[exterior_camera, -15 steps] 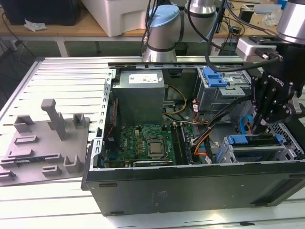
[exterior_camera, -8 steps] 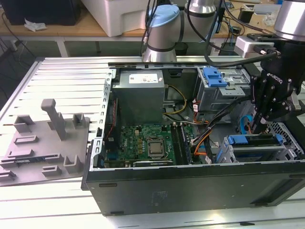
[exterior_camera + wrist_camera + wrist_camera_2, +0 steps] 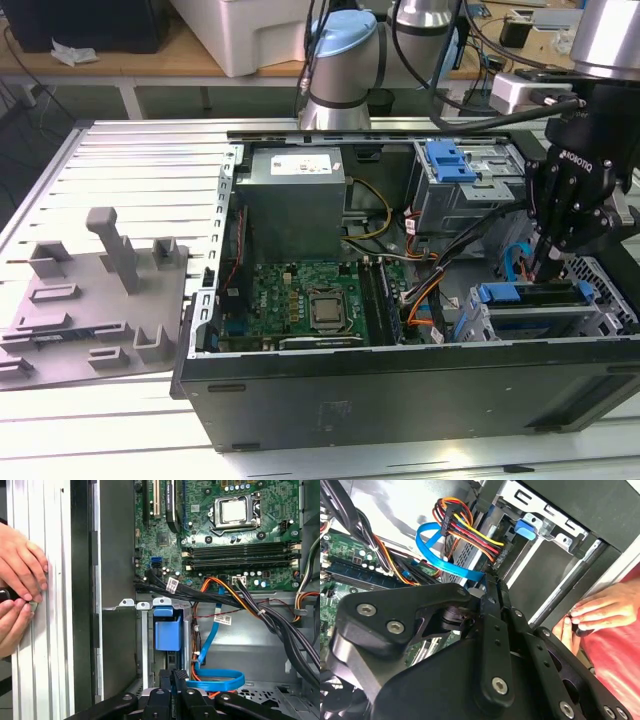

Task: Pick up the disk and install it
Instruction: 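Insert the second disk wire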

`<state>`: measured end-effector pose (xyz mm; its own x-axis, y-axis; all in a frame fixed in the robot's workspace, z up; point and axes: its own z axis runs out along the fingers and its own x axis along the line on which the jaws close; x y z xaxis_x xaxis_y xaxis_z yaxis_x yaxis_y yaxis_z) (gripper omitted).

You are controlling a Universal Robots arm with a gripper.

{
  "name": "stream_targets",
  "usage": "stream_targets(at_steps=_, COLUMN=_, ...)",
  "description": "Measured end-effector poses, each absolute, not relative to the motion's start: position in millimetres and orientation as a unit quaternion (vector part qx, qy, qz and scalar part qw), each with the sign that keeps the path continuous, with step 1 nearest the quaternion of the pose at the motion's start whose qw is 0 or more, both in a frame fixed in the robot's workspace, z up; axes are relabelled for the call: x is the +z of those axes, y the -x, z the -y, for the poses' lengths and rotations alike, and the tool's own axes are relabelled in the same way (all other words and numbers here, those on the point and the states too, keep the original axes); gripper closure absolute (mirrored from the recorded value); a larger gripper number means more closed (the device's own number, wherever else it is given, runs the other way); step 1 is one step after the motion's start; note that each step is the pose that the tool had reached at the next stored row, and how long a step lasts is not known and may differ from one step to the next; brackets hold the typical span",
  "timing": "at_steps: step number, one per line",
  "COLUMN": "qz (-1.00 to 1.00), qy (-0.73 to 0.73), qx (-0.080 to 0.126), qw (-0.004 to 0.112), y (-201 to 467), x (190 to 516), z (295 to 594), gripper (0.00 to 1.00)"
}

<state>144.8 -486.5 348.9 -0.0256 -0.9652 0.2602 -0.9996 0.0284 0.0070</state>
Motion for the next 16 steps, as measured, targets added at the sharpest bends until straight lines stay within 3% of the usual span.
stream_targets(at_steps=4, qz=0.710, qy=-0.691, qx=0.094, qw=0.101, y=-144.7, x=348.9, z=481.4, gripper=0.84)
stream_targets(at_steps=16, qz=0.710, qy=-0.691, qx=0.094, qw=0.099, y=-143.6, x=348.2, z=481.3, gripper=0.84)
